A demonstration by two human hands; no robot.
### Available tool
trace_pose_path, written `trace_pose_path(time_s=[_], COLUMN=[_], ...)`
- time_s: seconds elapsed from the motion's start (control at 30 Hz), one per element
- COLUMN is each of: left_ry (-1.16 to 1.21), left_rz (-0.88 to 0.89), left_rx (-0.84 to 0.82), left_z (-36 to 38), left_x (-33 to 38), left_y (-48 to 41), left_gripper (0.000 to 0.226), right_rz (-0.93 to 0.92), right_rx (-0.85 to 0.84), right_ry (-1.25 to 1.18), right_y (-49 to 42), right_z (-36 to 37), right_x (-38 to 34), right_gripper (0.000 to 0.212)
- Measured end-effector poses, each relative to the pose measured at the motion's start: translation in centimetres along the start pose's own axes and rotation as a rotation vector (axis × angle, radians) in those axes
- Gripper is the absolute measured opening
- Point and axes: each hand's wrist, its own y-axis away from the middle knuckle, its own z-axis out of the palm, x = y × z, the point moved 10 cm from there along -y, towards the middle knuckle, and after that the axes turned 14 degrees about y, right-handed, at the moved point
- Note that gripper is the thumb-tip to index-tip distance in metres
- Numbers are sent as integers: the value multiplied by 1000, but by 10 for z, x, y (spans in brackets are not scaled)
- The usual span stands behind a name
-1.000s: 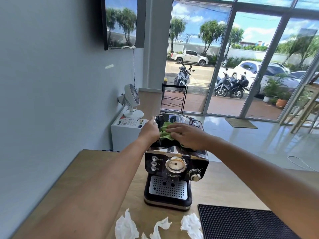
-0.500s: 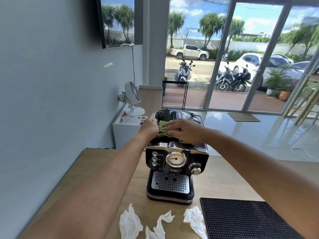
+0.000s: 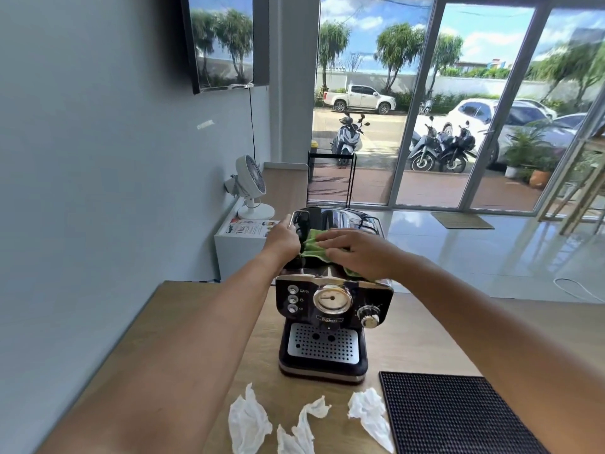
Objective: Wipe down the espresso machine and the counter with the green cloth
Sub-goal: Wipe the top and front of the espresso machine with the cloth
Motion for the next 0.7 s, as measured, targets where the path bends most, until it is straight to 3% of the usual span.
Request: trace_pose_path(time_s=[0.2, 0.4, 0.6, 0.7], left_ry=[-22, -31, -33, -92], left_rz=[-9, -9, -9, 2], left_rx=[15, -12, -4, -9], left_z=[-4, -2, -2, -3], left_x=[1, 5, 6, 11], left_y=[3, 8, 8, 10], left_gripper=[48, 49, 50, 50], right_rz=[163, 54, 298, 277], right_rx=[-86, 12, 84, 194], right_ry=[208, 147, 185, 221], right_y=[-37, 30, 29, 21], right_z=[15, 5, 3, 4], right_x=[-16, -38, -20, -44], right_gripper=[53, 47, 53, 48])
